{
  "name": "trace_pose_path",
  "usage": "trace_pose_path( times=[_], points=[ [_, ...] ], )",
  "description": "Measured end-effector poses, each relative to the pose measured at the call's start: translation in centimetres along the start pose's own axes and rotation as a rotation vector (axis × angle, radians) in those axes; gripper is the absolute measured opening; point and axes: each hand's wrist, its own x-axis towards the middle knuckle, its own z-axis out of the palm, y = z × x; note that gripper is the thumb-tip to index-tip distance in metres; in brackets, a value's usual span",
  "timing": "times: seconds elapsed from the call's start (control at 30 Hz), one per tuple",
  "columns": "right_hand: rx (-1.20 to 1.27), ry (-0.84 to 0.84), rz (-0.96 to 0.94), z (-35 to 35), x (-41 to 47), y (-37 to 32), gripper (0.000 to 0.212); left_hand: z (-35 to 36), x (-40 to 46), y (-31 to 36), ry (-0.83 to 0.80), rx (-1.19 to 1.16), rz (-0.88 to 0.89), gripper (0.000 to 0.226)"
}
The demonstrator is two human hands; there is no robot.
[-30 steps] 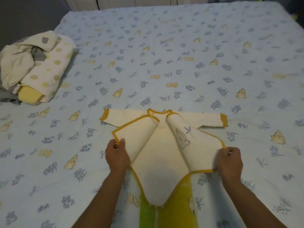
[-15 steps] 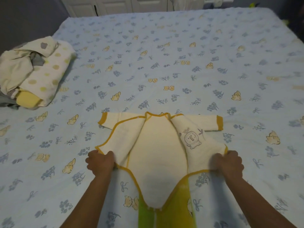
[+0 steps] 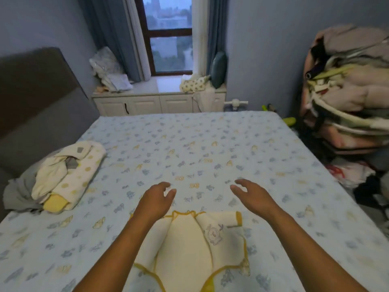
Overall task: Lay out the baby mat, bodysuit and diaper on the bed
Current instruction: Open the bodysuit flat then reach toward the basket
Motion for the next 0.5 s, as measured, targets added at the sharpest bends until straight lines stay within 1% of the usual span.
trace_pose_path(
  times=[0.1, 0.23, 0.3, 0.4, 0.5],
  points=[
    [-0.044, 0.067, -0.029, -7.3, -3.6, -4.0, 0.063, -5.3, -1.8, 6.6, -0.008, 0.081, 0.082, 0.053],
    [-0.071, 0.156, 0.024, -16.4, -9.7, -7.8, 0.068, -11.2, -4.3, 15.7, -0.064, 0.191, 0.127, 0.056],
    [-0.072, 0.207, 0.033, -20.5, -12.7, -8.7, 0.068, -13.3, -6.0, 20.2, -0.071, 0.210, 0.179, 0.057],
    [-0.050, 0.295, 0.051, -26.4, -17.6, -9.1, 0.068, -14.9, -9.0, 26.8, -0.084, 0.218, 0.271, 0.056],
    [-0.092, 0.378, 0.062, -31.5, -22.3, -7.8, 0.067, -14.1, -12.8, 33.2, -0.095, 0.191, 0.360, 0.056]
  ],
)
